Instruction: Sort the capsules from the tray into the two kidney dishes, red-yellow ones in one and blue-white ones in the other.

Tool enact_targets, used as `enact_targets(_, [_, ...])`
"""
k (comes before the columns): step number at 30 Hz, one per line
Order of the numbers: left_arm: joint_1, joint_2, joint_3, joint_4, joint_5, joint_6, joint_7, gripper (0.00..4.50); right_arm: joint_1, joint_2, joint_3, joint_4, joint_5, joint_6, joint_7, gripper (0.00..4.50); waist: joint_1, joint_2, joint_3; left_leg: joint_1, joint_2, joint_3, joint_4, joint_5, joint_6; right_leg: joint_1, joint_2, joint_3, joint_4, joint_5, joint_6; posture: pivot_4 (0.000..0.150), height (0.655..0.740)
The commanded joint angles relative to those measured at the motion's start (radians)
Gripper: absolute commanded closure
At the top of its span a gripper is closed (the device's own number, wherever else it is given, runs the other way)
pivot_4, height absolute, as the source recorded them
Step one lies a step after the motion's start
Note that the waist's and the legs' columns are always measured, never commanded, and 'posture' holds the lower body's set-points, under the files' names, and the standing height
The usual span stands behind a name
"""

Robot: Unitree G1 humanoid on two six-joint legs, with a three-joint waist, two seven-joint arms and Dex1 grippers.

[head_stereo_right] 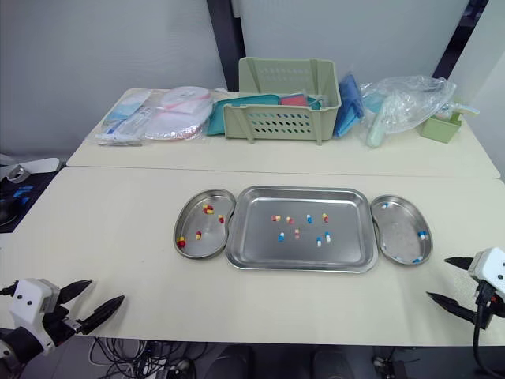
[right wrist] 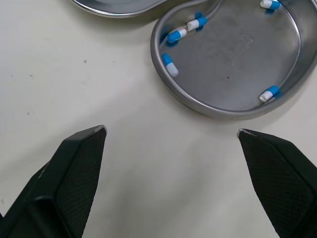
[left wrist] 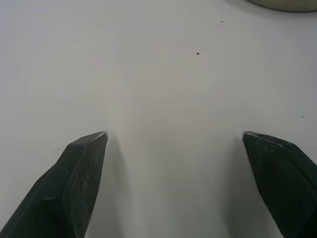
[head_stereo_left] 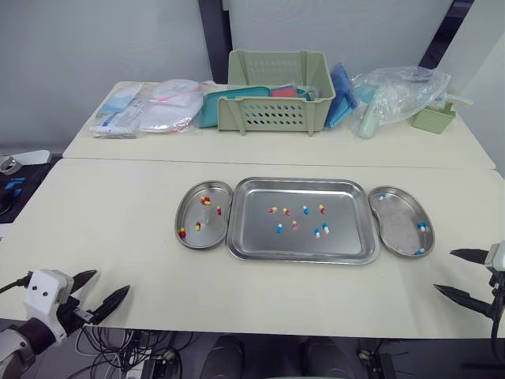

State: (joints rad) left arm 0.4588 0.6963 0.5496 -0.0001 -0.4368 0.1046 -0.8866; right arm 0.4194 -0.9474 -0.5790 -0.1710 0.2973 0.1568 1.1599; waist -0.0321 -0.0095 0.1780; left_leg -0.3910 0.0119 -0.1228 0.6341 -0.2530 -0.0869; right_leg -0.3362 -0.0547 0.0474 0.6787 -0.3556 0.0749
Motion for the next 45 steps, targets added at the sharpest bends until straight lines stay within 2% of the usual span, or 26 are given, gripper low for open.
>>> enact_targets(1, [0.002, 0.025, 0.031, -0.054, -0.015, 0.024, -0.006, 0.00, 0.009, 0.034, 0.001, -0.093, 0.012, -0.032, -0.023, 0.01, 0.000, 0.000, 0.000, 0.000, 0.000, 0.000, 0.000, 0.000, 0.000, 0.000, 0.000, 0.000, 0.000, 0.000, 0.000, 0.150, 0.7400])
enact_targets(5, [0.002, 0.031, 0.032, -0.103, -0.024, 0.067, -0.001, 0.00, -0.019, 0.143, 0.067, -0.235, 0.101, -0.017, -0.071, 0.01, -0.001, 0.000, 0.000, 0.000, 0.000, -0.001, 0.000, 0.000, 0.000, 0.000, 0.000, 0.000, 0.000, 0.000, 0.000, 0.150, 0.7400])
enact_targets(10, [0.015, 0.026, 0.036, -0.135, -0.025, 0.093, 0.001, 0.00, -0.022, 0.245, 0.196, -0.338, 0.081, -0.020, -0.155, 0.01, 0.000, -0.001, 0.000, 0.001, 0.000, 0.000, 0.000, 0.000, 0.000, 0.000, 0.000, 0.000, 0.001, 0.000, 0.000, 0.150, 0.7400])
enact_targets(15, [0.026, 0.011, 0.041, -0.161, -0.030, 0.105, 0.012, 0.00, -0.059, 0.302, 0.318, -0.336, 0.022, -0.068, -0.208, 0.01, 0.000, -0.001, -0.001, 0.001, 0.000, 0.000, -0.001, 0.000, 0.000, 0.000, 0.000, 0.000, 0.001, 0.000, 0.000, 0.150, 0.7400])
enact_targets(21, [0.038, 0.007, 0.048, -0.234, -0.044, 0.103, 0.003, 0.00, -0.117, 0.312, 0.385, -0.325, 0.013, -0.063, -0.242, 0.01, 0.000, -0.002, -0.001, 0.001, 0.001, -0.001, -0.001, 0.000, 0.000, 0.000, 0.000, 0.000, 0.001, 0.000, 0.000, 0.150, 0.7400])
enact_targets(24, [-0.004, 0.028, 0.042, -0.278, -0.070, 0.129, 0.001, 0.00, -0.145, 0.310, 0.407, -0.318, 0.017, -0.055, -0.249, 0.01, 0.000, -0.002, -0.001, 0.001, 0.000, -0.001, -0.001, 0.000, 0.000, 0.000, 0.000, 0.000, 0.001, 0.000, 0.000, 0.150, 0.7400])
enact_targets(28, [-0.165, 0.106, -0.053, -0.375, -0.114, 0.216, -0.016, 0.00, -0.162, 0.317, 0.434, -0.309, 0.016, -0.056, -0.261, 0.01, 0.009, -0.004, -0.001, 0.001, 0.000, -0.002, -0.001, 0.000, 0.000, 0.001, 0.000, -0.002, 0.001, 0.000, 0.000, 0.150, 0.7400])
enact_targets(32, [-0.293, 0.136, -0.179, -0.413, -0.087, 0.273, -0.003, 0.00, -0.165, 0.328, 0.460, -0.324, 0.014, -0.051, -0.278, 0.01, 0.002, -0.003, -0.002, 0.001, 0.000, -0.001, 0.000, 0.000, 0.000, 0.001, 0.000, -0.001, 0.000, 0.000, 0.000, 0.150, 0.7400])
enact_targets(36, [-0.488, 0.130, -0.358, -0.378, -0.017, 0.312, 0.019, 0.00, -0.148, 0.341, 0.466, -0.325, 0.017, -0.057, -0.295, 0.01, -0.002, -0.003, -0.001, 0.001, 0.000, -0.001, -0.001, 0.000, 0.000, 0.000, 0.001, -0.001, 0.002, 0.000, 0.000, 0.150, 0.7400])
enact_targets(40, [-0.695, 0.084, -0.540, -0.265, 0.068, 0.313, -0.007, 0.00, -0.123, 0.345, 0.472, -0.318, 0.013, -0.078, -0.295, 0.01, 0.000, -0.003, -0.001, 0.001, 0.000, -0.001, 0.000, 0.000, 0.000, 0.000, 0.001, -0.001, 0.002, 0.000, 0.000, 0.150, 0.7400])
enact_targets(43, [-0.808, 0.025, -0.621, -0.173, 0.126, 0.294, 0.001, 0.57, -0.119, 0.348, 0.478, -0.320, 0.014, -0.081, -0.302, 0.00, 0.000, -0.003, -0.001, 0.001, 0.000, -0.001, 0.000, 0.000, 0.000, 0.000, 0.001, -0.001, 0.002, 0.000, 0.000, 0.150, 0.7400])
enact_targets(45, [-0.885, -0.010, -0.689, -0.098, 0.175, 0.267, -0.022, 1.18, -0.113, 0.351, 0.482, -0.324, 0.014, -0.083, -0.306, 0.00, -0.001, -0.003, -0.001, 0.000, 0.000, -0.001, 0.000, 0.000, 0.000, 0.000, 0.001, -0.001, 0.002, 0.000, 0.000, 0.150, 0.7400])
